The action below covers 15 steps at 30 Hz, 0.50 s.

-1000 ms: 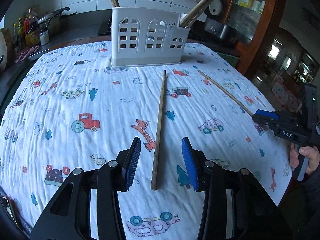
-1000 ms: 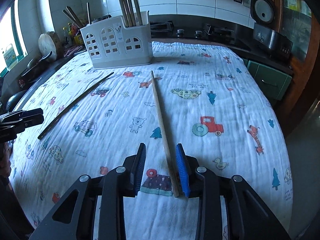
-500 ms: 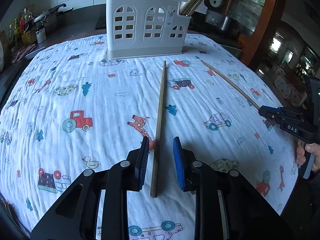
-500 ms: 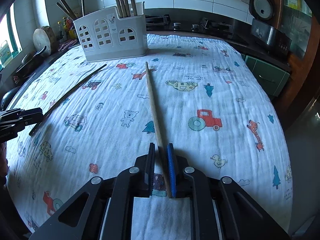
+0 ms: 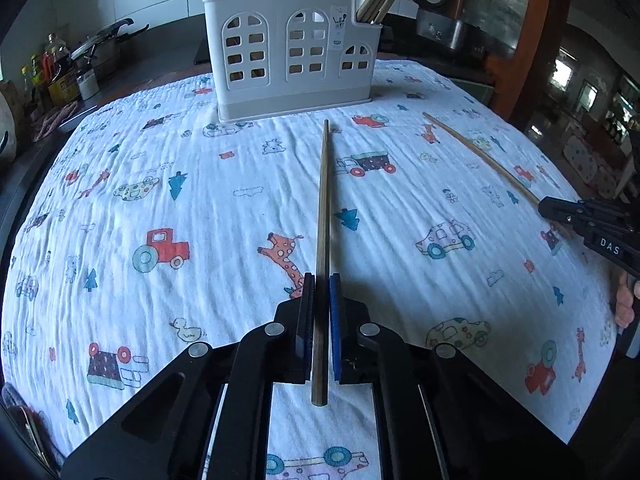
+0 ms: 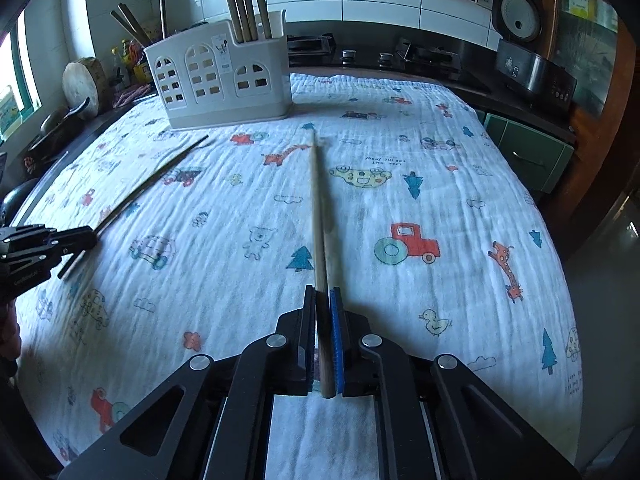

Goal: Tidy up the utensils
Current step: 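Carry the left tool's chopstick into the holder while the right tool carries its own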

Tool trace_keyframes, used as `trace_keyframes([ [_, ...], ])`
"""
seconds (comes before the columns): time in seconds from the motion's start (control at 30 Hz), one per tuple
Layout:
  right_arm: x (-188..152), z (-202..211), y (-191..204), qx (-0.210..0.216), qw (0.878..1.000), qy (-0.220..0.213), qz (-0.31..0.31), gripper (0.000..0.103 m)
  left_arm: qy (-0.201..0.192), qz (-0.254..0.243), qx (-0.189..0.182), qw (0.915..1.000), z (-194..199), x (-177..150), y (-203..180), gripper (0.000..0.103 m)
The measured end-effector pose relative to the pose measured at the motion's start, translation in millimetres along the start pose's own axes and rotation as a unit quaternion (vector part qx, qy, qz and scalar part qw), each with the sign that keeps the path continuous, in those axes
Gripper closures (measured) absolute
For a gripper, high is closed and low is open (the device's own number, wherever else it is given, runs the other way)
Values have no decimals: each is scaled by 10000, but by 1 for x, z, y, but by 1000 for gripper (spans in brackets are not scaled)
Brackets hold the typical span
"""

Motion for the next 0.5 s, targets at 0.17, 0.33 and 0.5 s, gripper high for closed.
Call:
trace_keyframes([
  [0.17, 11, 32, 12, -12, 9993, -341, 131, 96, -255, 50, -168, 9995, 29, 8, 1, 97],
  [0.33, 28, 69, 27, 16, 9966, -782, 268, 96, -578, 124, -314, 9978, 60, 21, 4, 98],
  [0.5, 47, 104, 45, 64, 9919, -1174, 478, 96, -992, -11, -438, 9941, 103, 38, 1, 98],
])
Point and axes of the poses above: each gripper's, at about its wrist camera, not at the fingertips, and z roughly against the way its jaws point, y to its left, x to its top, the point moved 8 cm from there along -z, roughly the way its jaws point, and after that the axes turned 10 degrees about y, right-handed, at the moved point
